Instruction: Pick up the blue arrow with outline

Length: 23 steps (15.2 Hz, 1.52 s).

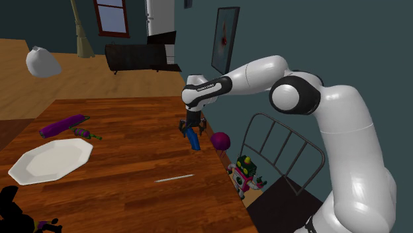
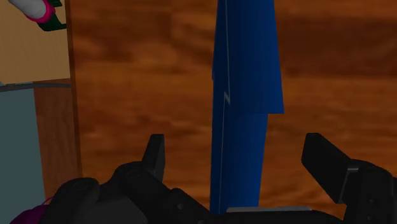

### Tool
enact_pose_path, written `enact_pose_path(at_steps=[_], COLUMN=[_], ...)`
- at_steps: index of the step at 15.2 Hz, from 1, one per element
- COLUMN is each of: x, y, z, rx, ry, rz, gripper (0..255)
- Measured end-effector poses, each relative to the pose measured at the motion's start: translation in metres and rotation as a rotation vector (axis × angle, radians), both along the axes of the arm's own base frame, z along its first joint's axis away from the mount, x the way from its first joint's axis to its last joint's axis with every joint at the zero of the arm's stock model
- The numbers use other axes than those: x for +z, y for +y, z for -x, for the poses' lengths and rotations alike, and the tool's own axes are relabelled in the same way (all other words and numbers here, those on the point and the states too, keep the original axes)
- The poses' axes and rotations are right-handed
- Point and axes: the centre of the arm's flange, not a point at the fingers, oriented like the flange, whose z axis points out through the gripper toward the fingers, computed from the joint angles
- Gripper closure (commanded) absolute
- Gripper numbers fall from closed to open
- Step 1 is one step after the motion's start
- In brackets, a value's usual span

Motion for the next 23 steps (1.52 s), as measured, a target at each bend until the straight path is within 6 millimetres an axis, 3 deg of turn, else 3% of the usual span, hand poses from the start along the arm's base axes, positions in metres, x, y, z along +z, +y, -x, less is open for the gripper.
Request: enact_pose_path(at_steps=[11, 23], x=[0.0, 0.061], y=[0.0, -0.001], z=[0.0, -0.001], rx=[0.0, 0.0], ry=[-0.001, -0.001], rz=[0.0, 0.0], gripper=[255, 255])
